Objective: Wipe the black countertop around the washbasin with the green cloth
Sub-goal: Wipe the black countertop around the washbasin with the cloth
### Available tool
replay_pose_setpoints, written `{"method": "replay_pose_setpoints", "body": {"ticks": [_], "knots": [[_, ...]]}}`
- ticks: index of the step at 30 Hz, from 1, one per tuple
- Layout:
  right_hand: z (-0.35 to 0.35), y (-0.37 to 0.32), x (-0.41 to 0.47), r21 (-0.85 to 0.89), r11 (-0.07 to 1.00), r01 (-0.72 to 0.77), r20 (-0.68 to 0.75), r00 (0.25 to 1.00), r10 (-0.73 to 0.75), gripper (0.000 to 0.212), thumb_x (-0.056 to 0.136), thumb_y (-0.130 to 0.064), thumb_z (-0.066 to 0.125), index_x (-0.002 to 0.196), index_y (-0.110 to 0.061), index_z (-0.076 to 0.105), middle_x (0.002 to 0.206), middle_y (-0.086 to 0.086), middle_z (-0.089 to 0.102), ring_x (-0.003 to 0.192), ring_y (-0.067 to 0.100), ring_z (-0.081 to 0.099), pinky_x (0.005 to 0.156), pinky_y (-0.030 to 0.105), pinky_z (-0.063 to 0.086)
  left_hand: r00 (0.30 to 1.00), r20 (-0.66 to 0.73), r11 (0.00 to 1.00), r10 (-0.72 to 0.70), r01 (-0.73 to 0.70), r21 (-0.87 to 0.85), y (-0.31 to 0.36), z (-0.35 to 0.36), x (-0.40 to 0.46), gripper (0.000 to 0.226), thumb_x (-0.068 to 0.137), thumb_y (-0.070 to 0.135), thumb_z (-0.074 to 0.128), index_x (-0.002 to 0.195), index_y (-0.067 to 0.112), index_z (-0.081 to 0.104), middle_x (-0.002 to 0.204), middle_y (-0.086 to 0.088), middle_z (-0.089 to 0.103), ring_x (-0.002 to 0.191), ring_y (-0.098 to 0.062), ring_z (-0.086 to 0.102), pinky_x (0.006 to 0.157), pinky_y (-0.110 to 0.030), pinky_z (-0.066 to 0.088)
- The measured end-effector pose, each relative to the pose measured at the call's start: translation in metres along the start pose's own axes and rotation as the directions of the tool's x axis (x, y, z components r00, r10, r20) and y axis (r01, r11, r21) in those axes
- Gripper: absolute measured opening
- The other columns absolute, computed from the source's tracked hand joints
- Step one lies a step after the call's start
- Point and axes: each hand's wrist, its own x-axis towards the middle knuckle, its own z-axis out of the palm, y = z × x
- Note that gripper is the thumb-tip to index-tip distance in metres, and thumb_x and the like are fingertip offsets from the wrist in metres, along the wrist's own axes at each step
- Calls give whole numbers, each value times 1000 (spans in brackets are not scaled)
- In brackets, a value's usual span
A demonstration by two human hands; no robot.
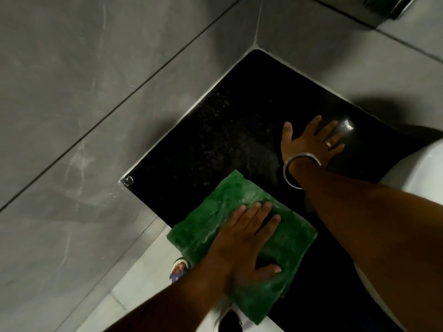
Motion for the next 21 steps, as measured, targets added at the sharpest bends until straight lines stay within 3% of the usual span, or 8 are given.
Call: {"method": "replay_pose_setpoints", "body": {"ticks": [2,6,8,10,15,21], "knots": [[0,0,0,-42,995,88,14,996,-87,94,78,-79,11,152,-22,8,161,18,2,145,46,-1,114,64,-3,998,-20,997,-53,54,49,-37,-16,-11,99,81,85,34,159,29,9,169,-2,5,155,-26,8,124,-49,0],[1,3,0,-109,974,197,15,980,-196,93,78,-79,11,151,-23,9,161,18,5,145,46,1,113,65,-1,945,-49,936,-322,326,133,-157,-66,-44,98,80,84,33,158,26,20,167,-7,16,150,-32,26,119,-56,23],[0,4,0,-112,974,196,16,981,-195,92,78,-79,11,151,-22,8,161,18,4,145,46,0,113,66,-1,936,-24,924,-352,352,151,-194,-83,-59,99,81,82,33,159,24,17,167,-7,14,148,-33,29,113,-53,36],[-2,2,0,-102,975,196,18,981,-195,92,79,-78,12,151,-22,8,161,18,3,145,46,0,113,66,-2,937,-38,923,-346,348,164,-199,-82,-60,99,80,82,33,159,24,17,167,-9,15,146,-35,30,111,-54,38],[-4,1,-1,-86,979,183,49,983,-179,88,81,-75,13,151,-22,7,161,18,1,146,45,-3,112,64,-6,909,-109,892,-403,416,174,-135,-56,-32,103,79,86,27,158,20,19,164,-18,20,148,-41,22,121,-57,15],[-17,12,3,1,966,257,206,946,-252,63,93,-59,15,150,-31,12,162,14,-1,146,42,-5,112,63,-8,995,-9,994,-104,104,-45,44,13,-13,105,79,82,39,159,20,11,167,-14,8,154,-36,0,122,-54,-7]]}}
